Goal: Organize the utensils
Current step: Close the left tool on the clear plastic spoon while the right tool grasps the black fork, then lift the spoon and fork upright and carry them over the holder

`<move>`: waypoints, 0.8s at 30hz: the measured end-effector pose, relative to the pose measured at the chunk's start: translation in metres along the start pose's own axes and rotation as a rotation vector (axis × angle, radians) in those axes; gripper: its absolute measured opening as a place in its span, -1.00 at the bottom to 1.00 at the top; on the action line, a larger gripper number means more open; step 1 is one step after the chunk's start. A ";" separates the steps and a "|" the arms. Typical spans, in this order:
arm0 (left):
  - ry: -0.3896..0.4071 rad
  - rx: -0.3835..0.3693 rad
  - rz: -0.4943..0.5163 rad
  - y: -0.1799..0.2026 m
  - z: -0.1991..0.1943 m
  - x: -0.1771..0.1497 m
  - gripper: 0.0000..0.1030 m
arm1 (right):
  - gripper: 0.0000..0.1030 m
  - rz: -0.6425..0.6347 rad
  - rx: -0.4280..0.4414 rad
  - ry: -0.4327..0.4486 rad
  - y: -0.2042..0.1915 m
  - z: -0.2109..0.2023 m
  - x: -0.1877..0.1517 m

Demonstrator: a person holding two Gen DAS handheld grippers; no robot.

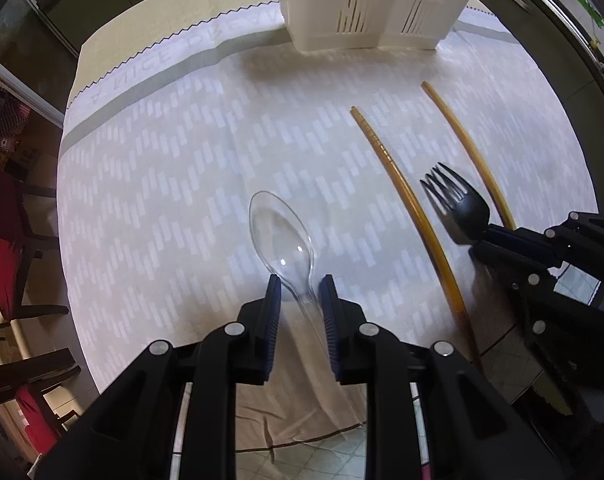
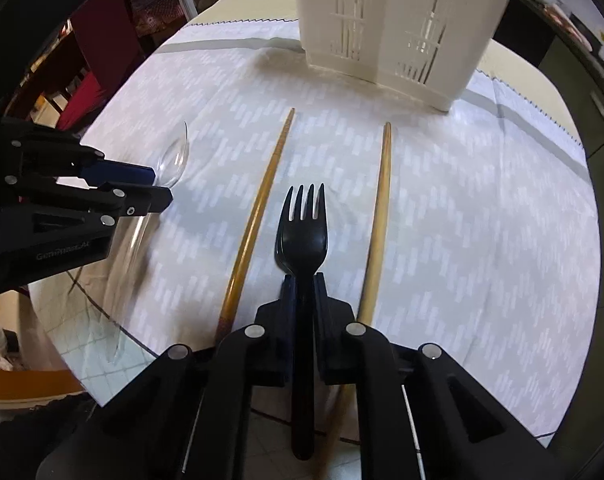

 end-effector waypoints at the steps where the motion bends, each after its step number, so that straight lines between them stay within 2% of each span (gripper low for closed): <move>1: -0.008 -0.005 -0.002 -0.003 0.003 -0.002 -0.59 | -0.82 0.006 0.005 0.004 0.001 -0.002 -0.001; 5: -0.068 -0.062 -0.048 -0.006 0.004 -0.006 -0.54 | -0.82 0.005 0.013 0.004 0.003 -0.002 -0.002; 13: -0.098 -0.085 -0.120 -0.014 0.008 -0.001 -0.54 | -0.82 -0.004 0.022 -0.004 0.004 -0.005 -0.004; 18: -0.138 -0.112 -0.160 -0.015 0.008 -0.006 -0.63 | -0.82 -0.008 0.030 -0.006 0.004 -0.003 -0.003; 19: -0.142 -0.115 -0.165 -0.015 0.008 -0.008 -0.72 | -0.82 -0.009 0.030 -0.006 0.004 -0.003 -0.003; 24: -0.112 -0.096 -0.189 -0.015 0.008 -0.007 -0.81 | -0.82 -0.011 0.033 -0.001 0.003 -0.002 -0.001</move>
Point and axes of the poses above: each gripper's, at about its wrist camera, not at the fingertips, and z roughly the way its jaws point, y to its right, x to its top, the point moved 10 cm from there along z, roughly the way its jaws point, and after that the axes turned 14 degrees about x, right-handed, at the moved point
